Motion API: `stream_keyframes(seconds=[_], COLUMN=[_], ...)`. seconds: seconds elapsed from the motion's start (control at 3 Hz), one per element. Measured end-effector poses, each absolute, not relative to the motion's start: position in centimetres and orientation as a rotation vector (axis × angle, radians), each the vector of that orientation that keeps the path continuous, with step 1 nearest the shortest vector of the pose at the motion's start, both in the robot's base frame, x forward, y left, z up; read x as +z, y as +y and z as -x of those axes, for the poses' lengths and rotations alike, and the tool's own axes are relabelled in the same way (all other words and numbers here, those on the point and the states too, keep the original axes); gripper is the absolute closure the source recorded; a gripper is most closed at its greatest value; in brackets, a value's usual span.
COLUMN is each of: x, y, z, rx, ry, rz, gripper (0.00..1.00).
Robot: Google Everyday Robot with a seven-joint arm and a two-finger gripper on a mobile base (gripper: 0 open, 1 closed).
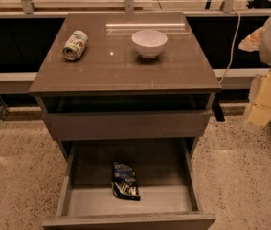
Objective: Pick blue chip bag from middle drawer and place on counter
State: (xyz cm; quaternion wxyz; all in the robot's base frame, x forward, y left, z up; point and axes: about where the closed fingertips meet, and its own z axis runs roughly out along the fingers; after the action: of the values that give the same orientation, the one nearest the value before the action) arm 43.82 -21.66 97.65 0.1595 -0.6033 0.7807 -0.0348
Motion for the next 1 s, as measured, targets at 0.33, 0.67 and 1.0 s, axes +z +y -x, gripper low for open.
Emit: stream_keyframes(seconds=[0.33,0.67,1.0], x=[97.7,94.7,88.7], y=[-21.7,-18.5,-11.6], z=[-43.8,-45.8,-48.0], rx=[-0.100,-0.012,0.135], ry=[2.231,2.158,2.086], rz=[1.724,1.744,1.747], gripper=[0.00,0.00,0.00])
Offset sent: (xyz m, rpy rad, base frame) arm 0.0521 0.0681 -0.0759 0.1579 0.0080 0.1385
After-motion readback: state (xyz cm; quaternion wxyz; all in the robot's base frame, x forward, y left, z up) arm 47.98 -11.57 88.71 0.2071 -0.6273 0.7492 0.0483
